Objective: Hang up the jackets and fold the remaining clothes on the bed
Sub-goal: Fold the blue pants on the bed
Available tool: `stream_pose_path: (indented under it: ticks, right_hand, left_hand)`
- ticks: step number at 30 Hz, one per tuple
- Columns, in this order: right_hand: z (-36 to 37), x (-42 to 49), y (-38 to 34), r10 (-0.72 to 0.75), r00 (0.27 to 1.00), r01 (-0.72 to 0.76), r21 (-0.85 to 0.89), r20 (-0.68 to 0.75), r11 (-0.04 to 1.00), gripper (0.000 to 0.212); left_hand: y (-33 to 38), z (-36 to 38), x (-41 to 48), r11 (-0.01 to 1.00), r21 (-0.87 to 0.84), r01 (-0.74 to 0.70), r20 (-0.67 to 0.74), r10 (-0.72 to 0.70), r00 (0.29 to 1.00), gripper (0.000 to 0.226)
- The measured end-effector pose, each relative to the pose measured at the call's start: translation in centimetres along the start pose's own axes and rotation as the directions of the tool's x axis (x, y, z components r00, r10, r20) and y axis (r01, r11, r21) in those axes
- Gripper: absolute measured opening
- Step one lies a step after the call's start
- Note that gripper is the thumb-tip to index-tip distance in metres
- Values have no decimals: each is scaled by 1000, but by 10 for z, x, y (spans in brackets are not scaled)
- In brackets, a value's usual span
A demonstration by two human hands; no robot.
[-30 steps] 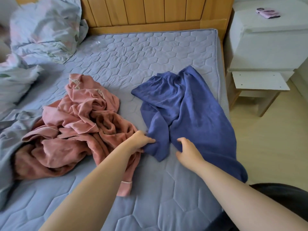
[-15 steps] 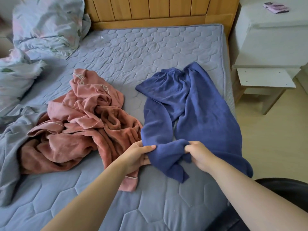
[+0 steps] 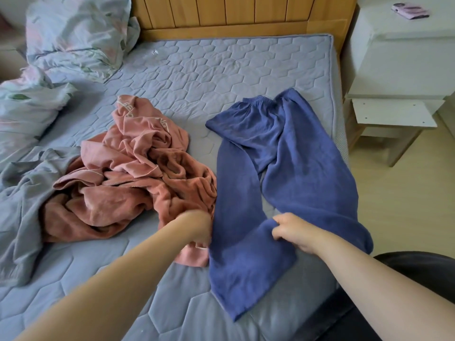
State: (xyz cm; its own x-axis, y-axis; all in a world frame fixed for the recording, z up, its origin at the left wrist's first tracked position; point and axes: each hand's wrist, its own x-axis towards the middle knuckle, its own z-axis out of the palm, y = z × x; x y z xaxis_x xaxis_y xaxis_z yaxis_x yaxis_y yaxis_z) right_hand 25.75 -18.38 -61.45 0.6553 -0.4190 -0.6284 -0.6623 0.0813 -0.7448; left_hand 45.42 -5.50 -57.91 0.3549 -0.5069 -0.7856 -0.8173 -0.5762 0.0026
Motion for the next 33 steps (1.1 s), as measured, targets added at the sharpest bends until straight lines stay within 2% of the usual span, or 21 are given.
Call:
stream_pose_path:
  ticks: [1,2,3,5,6,7,9,11,12,13,14,15,17,19,20,22,25,27,30,32,33]
  right_hand:
    - [-2,1,-6,-94,989,88,-51,-116,995,32]
    - [-2,-2,-15,-153,976,147,-50,-157,988,34]
    - [-1,-4,-24,-201,971,196,-44,-132,980,37]
    - [7,-12,-44,-265,963,269,-99,51,958,50]
    - [16,-18,-55,-284,943,312,-156,176,937,54]
    - [28,-22,-63,-289,910,352,-185,297,918,56]
    - [54,-31,-77,-247,803,371,-129,543,920,57]
    - [71,-34,-79,-170,648,310,-54,743,949,51]
    - [75,-34,-78,-120,601,242,-37,790,970,45]
    - [75,-32,-74,-83,614,162,-23,785,986,39]
    - [74,-29,-71,-68,690,92,6,721,996,33]
    - [70,-24,-65,-57,805,42,39,590,998,25]
    - [60,-10,-52,8,975,-29,92,223,995,13]
    - [50,2,-39,81,995,-75,88,-64,993,14]
    - [49,7,-34,106,988,-91,132,-112,987,16]
    - [53,12,-29,160,984,-127,321,-79,939,16]
    - [68,14,-35,141,990,-122,542,6,832,14]
    - [79,17,-41,105,994,-77,562,-17,824,9]
    - [82,23,-50,73,994,-15,566,-79,824,14]
    - [73,20,-55,76,995,-5,725,-66,689,17]
    - [66,18,-55,78,995,1,808,-58,589,19]
  left_hand:
    - [5,-8,1,995,89,-33,-206,51,977,27]
    - [9,-17,4,996,30,-84,-362,89,928,32]
    - [13,-27,5,966,-211,-148,-423,47,905,36]
    - [20,-43,8,726,-669,-161,-318,-83,944,42]
    - [21,-50,10,620,-776,-116,-249,-133,959,44]
    - [21,-55,12,569,-819,-74,-206,-171,964,48]
    - [19,-57,13,549,-835,-32,-174,-210,962,58]
    - [16,-51,13,666,-742,-72,-205,-124,971,47]
    - [13,-48,15,700,-706,-108,-228,-80,970,37]
    - [10,-44,17,704,-699,-122,-247,-77,966,31]
    - [6,-41,17,674,-729,-117,-244,-97,965,29]
    - [0,-38,18,601,-792,-110,-228,-124,966,26]
    - [-13,-31,18,326,-939,-109,-164,-147,975,16]
    - [-28,-26,18,9,-995,-102,-103,-133,986,13]
    - [-36,-23,19,-66,-992,-107,-96,-145,985,14]
    - [-47,-17,19,-94,-988,-121,-107,-139,984,26]
    - [-54,-12,15,1,-995,-103,-103,6,995,49]
    - [-59,-10,6,123,-991,-48,-31,137,990,48]
    - [-73,-5,-4,224,-975,-1,70,309,948,75]
    - [-80,-2,-4,129,-992,-9,39,365,930,75]
    - [-82,0,-3,9,-1000,-9,-5,362,932,69]
